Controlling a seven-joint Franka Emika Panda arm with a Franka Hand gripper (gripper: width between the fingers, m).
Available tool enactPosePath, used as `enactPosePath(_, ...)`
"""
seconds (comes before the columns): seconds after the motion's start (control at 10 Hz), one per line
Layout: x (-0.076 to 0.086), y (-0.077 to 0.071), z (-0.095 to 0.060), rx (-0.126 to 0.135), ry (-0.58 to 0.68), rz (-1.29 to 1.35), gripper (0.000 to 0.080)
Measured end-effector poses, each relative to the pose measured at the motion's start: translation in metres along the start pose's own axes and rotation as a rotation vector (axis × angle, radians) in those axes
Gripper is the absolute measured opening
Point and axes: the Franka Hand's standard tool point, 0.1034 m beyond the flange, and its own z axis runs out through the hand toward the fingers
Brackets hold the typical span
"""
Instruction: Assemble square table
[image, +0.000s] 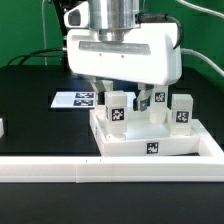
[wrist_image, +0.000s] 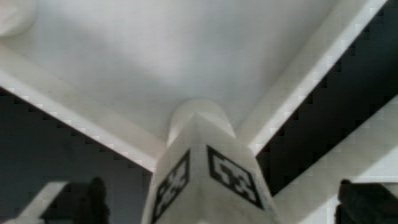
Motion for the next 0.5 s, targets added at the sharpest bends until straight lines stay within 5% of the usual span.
enactPosePath(0.5, -0.0001, -0.0001, 0.0001, -0.01, 0.004, -0.409, 0.0649)
